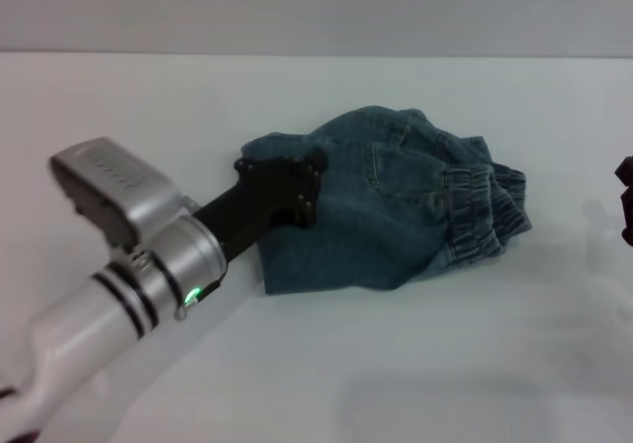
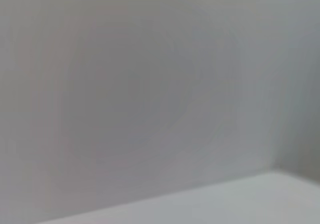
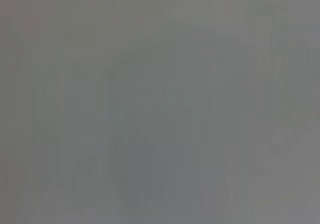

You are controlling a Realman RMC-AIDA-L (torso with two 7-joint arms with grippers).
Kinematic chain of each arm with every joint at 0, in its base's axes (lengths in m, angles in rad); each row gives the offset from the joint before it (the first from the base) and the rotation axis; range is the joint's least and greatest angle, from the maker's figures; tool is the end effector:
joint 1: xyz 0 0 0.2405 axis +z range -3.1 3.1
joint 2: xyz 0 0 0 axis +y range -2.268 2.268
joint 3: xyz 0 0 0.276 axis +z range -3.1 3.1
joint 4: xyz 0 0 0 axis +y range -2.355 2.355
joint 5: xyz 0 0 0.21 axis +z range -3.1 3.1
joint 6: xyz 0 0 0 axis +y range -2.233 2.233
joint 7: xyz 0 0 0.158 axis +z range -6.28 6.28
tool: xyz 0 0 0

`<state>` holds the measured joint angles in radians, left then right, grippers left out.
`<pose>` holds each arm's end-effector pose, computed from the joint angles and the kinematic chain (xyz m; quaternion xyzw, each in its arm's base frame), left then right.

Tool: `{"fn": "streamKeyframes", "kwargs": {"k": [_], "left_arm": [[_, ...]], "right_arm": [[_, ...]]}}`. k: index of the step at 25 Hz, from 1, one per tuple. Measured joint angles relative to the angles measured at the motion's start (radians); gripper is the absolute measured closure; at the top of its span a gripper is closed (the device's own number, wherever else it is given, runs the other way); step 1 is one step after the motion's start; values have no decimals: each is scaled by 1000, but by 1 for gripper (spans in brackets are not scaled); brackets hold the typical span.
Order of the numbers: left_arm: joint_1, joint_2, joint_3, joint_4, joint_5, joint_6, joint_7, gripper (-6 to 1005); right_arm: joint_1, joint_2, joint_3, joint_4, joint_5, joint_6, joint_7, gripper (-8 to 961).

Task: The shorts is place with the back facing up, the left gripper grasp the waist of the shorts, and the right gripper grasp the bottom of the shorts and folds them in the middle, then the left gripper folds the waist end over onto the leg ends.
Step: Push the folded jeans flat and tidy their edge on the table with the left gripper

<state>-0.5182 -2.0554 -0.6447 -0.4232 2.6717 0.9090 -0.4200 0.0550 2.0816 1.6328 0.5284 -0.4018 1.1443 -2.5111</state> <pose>-0.2424 0.3475 -0.1281 -0.8570 -0.2232 -0.3213 0.3354 0.3556 0.2761 -0.0134 -0.7343 0.2732 0.3613 0.5056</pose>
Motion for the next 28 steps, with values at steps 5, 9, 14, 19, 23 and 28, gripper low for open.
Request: {"fn": "streamKeyframes", "kwargs": {"k": [5, 9, 14, 19, 23, 28], "left_arm": [[91, 19, -5, -102, 27, -3, -13, 1001], [109, 7, 1, -97, 58, -64, -82, 1001], [106, 1, 8, -79, 68, -117, -139, 997], [67, 0, 2, -62, 68, -186, -155, 994], [14, -4, 7, -30, 68, -230, -161, 991], [-21, -7, 0, -1, 68, -236, -161, 987]], "right_arm": [[2, 0, -6, -3, 0, 0, 0, 954], [7, -1, -7, -4, 0, -3, 0, 954], [10, -2, -7, -5, 0, -6, 0, 954], [10, -2, -9, -5, 0, -6, 0, 953], [6, -2, -9, -6, 0, -3, 0, 953], [1, -1, -8, -5, 0, -2, 0, 953]]}}
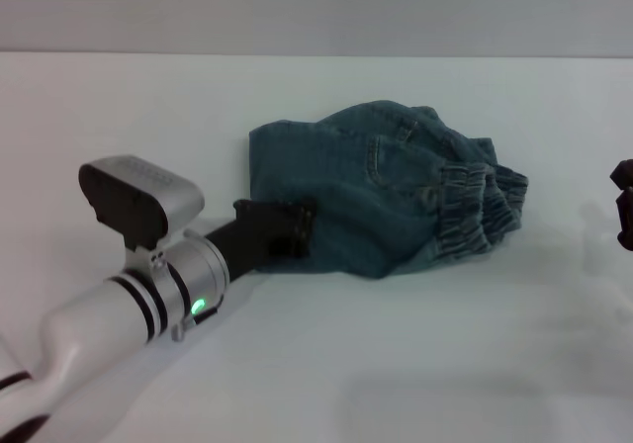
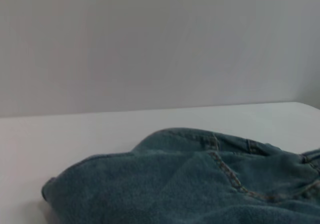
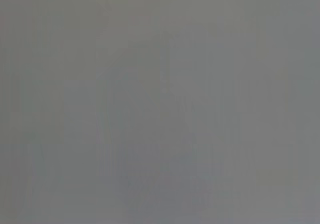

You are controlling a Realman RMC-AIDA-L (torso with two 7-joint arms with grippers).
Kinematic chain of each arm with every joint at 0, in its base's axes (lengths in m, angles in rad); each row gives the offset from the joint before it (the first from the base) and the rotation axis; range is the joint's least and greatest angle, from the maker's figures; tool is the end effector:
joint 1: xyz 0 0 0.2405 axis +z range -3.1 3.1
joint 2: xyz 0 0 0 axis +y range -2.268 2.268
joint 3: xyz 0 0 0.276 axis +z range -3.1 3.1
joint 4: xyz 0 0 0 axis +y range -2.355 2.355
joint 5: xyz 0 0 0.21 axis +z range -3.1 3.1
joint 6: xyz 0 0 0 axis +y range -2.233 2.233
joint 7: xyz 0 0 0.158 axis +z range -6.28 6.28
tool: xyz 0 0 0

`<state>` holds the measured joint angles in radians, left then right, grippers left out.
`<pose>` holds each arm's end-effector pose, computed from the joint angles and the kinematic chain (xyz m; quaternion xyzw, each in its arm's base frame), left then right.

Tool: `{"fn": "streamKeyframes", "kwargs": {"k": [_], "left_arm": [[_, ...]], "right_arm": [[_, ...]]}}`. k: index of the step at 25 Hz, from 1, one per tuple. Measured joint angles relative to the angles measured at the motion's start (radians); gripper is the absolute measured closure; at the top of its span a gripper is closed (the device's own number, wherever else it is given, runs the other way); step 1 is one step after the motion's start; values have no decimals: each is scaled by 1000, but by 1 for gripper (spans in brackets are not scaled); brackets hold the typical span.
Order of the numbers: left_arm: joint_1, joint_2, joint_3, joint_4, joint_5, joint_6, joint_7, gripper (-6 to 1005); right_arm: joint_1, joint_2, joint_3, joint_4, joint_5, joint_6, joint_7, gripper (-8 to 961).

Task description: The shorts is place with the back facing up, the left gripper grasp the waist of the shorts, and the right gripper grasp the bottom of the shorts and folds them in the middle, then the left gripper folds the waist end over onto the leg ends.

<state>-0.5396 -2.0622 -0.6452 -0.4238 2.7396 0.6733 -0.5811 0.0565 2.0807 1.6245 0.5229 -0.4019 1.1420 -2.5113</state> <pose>-0.2651 0.3487 -0.1500 -0.8651 -0.3112 -0.2369 0.3141 0.3559 0.2754 -0.0157 -0.7372 0.2750 0.3588 0.5022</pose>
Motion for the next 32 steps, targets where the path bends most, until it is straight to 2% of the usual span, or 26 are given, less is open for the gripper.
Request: {"fn": "streamKeyframes", "kwargs": {"k": [3, 5, 9, 12, 14, 15, 16, 20, 23, 27, 28, 32], "left_arm": [[0, 0, 0, 0, 0, 0, 0, 985], [-70, -5, -28, 68, -5, 5, 12, 984], [-74, -6, -59, 65, -3, 38, 66, 981], [-21, -5, -126, 33, -6, 146, 237, 978], [55, -5, -205, -11, -7, 217, 337, 977], [55, -5, -205, -11, -7, 217, 337, 976], [133, -7, -274, -48, -9, 317, 436, 976], [224, -9, -356, -59, -16, 451, 528, 973], [246, -9, -382, -54, -43, 456, 530, 971], [253, -9, -391, 4, -129, 442, 535, 968], [250, -10, -391, 31, -143, 445, 535, 967], [248, -11, -389, 47, -150, 448, 539, 836]], "right_arm": [[0, 1, 0, 0, 0, 0, 0, 953], [0, 1, -1, 0, 0, 1, 0, 953], [0, 1, -1, 0, 0, 1, -3, 954], [0, 3, 13, 0, 11, -21, -36, 943], [-2, 4, 20, -8, 56, -55, -97, 933], [-2, 5, 20, -14, 95, -74, -139, 927], [-3, 7, 16, -26, 156, -91, -196, 922], [1, 11, -29, -110, 476, -71, -362, 900], [-3, 10, -49, -168, 614, 21, -370, 884], [-41, 11, -85, -205, 687, 130, -371, 863], [-47, 11, -102, -211, 693, 139, -371, 817], [-51, 11, -142, -240, 700, 143, -371, 631]]}}
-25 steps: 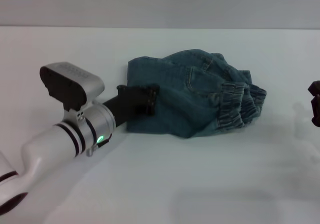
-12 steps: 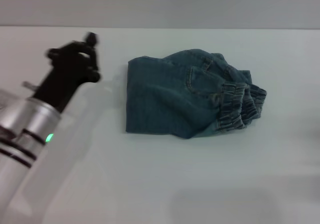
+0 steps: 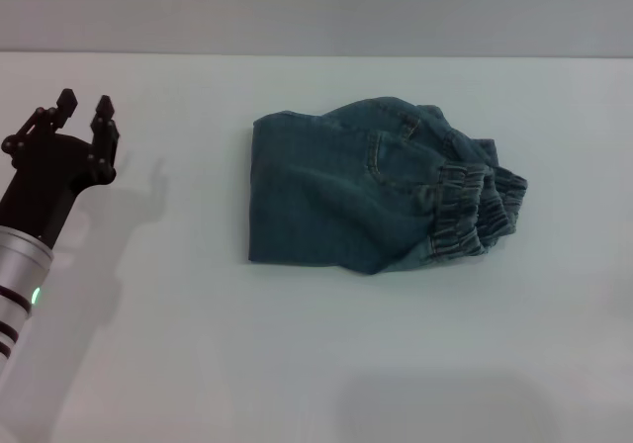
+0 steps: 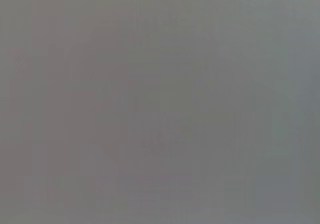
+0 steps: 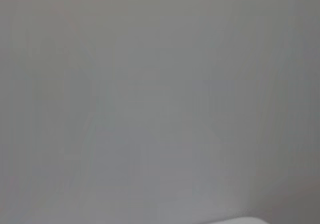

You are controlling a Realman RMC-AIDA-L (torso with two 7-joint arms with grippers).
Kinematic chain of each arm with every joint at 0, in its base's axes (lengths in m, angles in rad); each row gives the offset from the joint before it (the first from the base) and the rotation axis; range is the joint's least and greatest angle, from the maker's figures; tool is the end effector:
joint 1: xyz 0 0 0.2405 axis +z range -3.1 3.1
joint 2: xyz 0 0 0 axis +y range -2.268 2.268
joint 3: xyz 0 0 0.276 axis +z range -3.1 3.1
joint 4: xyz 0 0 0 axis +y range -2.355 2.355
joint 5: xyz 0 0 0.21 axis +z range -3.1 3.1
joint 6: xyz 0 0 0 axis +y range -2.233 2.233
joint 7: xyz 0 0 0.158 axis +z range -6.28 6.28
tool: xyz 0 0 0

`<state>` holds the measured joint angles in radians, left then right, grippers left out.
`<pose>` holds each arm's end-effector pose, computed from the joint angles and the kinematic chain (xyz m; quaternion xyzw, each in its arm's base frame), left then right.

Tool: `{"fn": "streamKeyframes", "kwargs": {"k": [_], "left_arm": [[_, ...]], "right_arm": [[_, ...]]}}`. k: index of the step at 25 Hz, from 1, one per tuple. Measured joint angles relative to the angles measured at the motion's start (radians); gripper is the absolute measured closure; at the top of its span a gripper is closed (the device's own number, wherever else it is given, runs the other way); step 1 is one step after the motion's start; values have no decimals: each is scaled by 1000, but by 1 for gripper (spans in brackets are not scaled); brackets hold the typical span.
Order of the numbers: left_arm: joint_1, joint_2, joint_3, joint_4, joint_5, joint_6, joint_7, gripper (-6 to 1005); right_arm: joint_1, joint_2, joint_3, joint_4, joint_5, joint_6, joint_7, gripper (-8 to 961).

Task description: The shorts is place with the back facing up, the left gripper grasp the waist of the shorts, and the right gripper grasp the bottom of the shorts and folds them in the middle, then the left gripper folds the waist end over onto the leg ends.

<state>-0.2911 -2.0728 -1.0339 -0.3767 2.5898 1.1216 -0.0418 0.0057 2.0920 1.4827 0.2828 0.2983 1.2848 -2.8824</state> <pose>-0.3267 0.3307 -0.0358 -0.7140 -0.1934 -0.3037 0.6006 0.4280 0.2157 0.0239 -0.5708 0.3045 0.2851 0.7072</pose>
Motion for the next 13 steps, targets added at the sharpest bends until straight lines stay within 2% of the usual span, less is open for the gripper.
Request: {"fn": "streamKeyframes", "kwargs": {"k": [6, 9, 12, 13], "left_arm": [[1, 1, 7, 1, 0, 3, 3, 584], [4, 1, 9, 1, 2, 4, 3, 444], [9, 2, 9, 0, 3, 10, 1, 304], [11, 2, 9, 0, 2, 14, -1, 304]], "right_arm": [[-2, 0, -18, -6, 1, 3, 0, 420], [-2, -1, -26, -8, 1, 5, 0, 205], [-1, -1, -35, -14, 2, 5, -1, 205], [-1, -1, -36, -15, 2, 5, -1, 205]]}}
